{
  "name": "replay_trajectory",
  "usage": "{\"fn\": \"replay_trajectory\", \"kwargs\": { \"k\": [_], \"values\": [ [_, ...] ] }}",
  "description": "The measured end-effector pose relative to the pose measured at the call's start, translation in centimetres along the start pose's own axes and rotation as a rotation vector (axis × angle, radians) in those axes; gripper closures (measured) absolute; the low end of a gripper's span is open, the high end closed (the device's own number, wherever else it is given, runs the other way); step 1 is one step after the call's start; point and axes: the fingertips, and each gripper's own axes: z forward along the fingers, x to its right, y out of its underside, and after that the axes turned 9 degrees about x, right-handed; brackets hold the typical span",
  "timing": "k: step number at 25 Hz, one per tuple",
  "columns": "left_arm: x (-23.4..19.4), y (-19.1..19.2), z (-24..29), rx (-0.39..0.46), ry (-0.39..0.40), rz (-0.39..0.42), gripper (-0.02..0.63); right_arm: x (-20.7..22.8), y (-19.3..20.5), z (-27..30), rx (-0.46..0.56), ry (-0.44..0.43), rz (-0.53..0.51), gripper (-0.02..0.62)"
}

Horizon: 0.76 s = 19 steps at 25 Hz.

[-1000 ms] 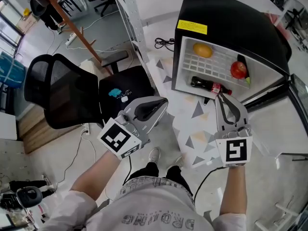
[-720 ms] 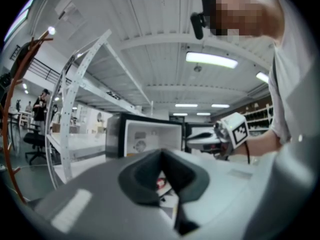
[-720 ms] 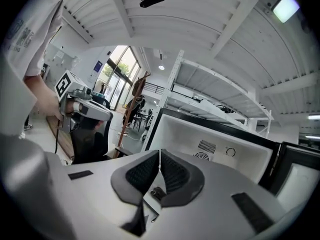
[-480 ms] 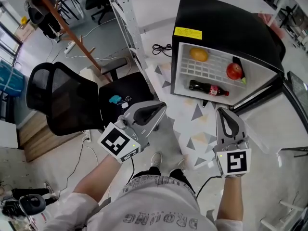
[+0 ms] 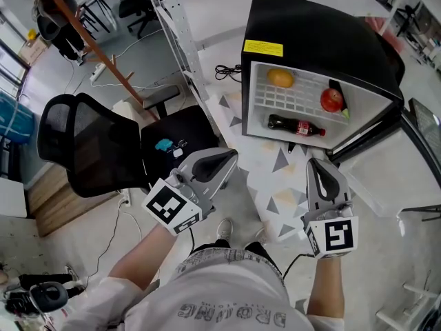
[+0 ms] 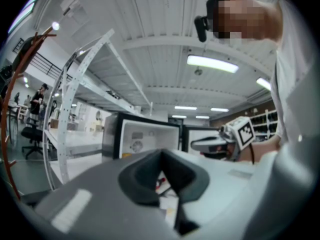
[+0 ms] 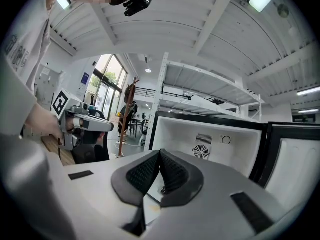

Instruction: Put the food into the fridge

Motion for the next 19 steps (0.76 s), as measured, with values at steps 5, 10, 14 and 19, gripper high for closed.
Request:
{"fn": "replay_trajectory", "kwargs": {
  "k": [5,10,14,19],
  "values": [
    [0.0,0.0,0.3,0.001,-0.001,-0.002,0.6,0.3,0.0,-0.3,-0.002,0.001,0.021,0.592],
    [-0.1,-0.1,0.6,0.002,-0.004,0.002,0.6,0.4,0.1,-0.3,-0.006,-0.003,0.024,0.592],
    [-0.1,-0.1,0.9,0.001,-0.003,0.005,0.6,0.4,0.3,-0.2,-0.01,-0.011,0.027,0.592],
    [-0.3,-0.2,1.2,0.004,-0.005,0.006,0.6,0.5,0.5,0.0,-0.013,-0.018,0.032,0.592]
  ]
}}
